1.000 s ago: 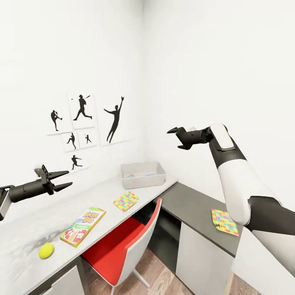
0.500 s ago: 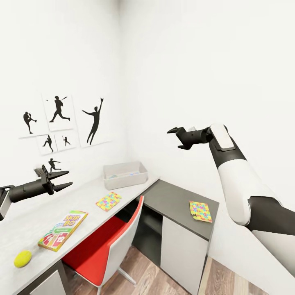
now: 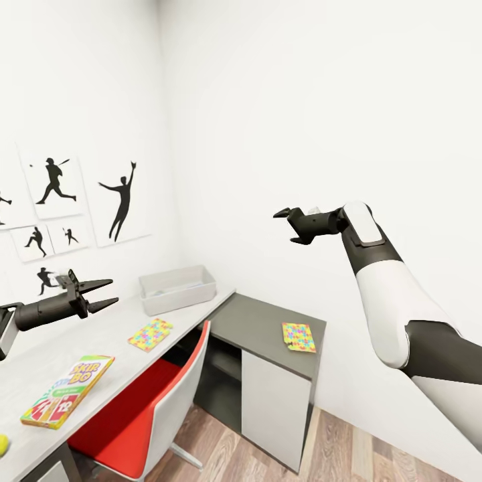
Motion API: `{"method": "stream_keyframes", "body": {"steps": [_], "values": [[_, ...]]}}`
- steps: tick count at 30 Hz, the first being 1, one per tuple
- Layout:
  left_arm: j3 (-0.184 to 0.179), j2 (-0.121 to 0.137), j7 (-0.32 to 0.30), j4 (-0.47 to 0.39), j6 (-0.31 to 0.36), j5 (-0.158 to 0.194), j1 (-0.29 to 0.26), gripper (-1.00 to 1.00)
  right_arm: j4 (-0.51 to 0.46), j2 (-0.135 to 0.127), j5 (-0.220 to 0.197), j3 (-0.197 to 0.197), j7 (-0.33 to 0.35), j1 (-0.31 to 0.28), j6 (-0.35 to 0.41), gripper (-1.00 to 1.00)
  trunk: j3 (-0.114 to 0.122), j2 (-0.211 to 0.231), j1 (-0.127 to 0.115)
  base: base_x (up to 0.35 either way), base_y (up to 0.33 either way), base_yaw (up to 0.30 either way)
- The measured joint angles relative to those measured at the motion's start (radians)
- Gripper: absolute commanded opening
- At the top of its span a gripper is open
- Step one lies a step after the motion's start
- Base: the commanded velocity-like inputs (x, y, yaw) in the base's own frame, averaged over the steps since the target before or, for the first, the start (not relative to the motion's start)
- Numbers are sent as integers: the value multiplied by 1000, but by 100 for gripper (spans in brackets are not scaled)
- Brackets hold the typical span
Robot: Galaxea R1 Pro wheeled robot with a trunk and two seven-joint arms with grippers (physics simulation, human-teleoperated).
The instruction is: Put all the toys in the child's room - the three board games (two on the bed and one on the table), the two jigsaw puzzles on the table, and the tennis ball on the table - inside the toy box on the table in the child's room.
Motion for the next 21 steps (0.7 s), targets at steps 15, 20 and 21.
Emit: {"method": "stream_keyframes", "body": {"steps": [15,20,21], "values": [[0,0,0,-1,0,0,0,100,0,-9,1,-2,0,0,0,100,11,0,0,-77,-42,-272],[0,0,0,-1,0,0,0,100,1,-19,1,-1,0,0,0,100,14,0,0,-14,-13,-272],[0,0,0,-1,0,0,0,100,1,-19,1,-1,0,0,0,100,15,0,0,-39,-5,-272]]}}
